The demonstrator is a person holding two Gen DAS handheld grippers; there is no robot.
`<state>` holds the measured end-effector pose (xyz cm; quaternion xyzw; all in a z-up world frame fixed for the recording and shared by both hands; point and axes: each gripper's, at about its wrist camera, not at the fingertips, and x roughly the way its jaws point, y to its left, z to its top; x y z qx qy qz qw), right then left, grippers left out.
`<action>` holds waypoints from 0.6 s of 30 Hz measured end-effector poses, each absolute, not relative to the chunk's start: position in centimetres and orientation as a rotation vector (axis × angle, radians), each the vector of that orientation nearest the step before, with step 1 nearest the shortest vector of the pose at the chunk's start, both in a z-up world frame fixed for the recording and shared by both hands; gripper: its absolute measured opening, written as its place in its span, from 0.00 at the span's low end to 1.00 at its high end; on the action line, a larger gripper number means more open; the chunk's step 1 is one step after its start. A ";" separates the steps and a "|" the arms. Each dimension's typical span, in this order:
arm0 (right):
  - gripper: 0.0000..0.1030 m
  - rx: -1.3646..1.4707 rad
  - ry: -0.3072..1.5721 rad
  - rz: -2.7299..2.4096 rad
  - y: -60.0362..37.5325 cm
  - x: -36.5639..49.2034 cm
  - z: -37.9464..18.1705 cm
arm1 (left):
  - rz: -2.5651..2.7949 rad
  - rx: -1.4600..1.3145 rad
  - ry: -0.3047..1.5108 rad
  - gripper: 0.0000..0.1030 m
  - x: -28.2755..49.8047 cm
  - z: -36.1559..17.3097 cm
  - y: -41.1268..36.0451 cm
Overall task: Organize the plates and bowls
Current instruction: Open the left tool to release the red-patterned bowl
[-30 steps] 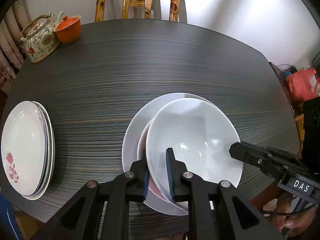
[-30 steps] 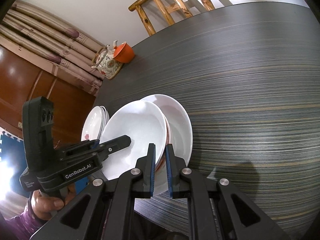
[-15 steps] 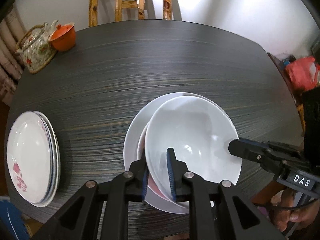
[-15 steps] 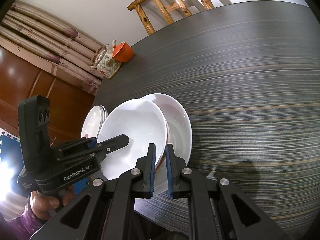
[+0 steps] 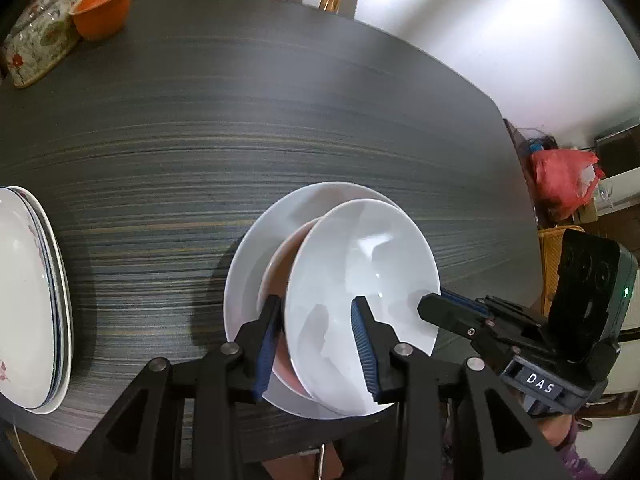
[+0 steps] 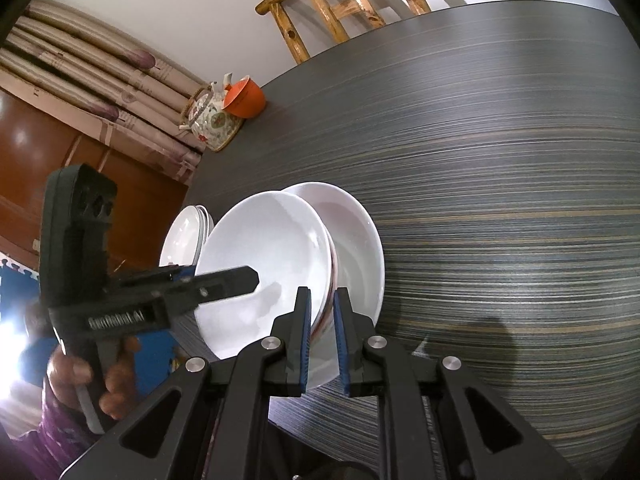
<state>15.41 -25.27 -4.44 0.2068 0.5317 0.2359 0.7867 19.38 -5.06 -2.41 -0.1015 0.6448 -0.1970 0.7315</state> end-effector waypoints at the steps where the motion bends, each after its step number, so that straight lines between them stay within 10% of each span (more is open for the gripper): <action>1: 0.13 0.443 1.149 0.509 -25.2 15.5 -4.4 | -0.433 -0.225 1.427 0.35 19.6 -2.4 -5.0; 18: 0.13 0.404 1.176 0.518 -24.6 15.7 -4.4 | -0.350 -0.022 1.297 0.47 17.3 -1.8 -8.0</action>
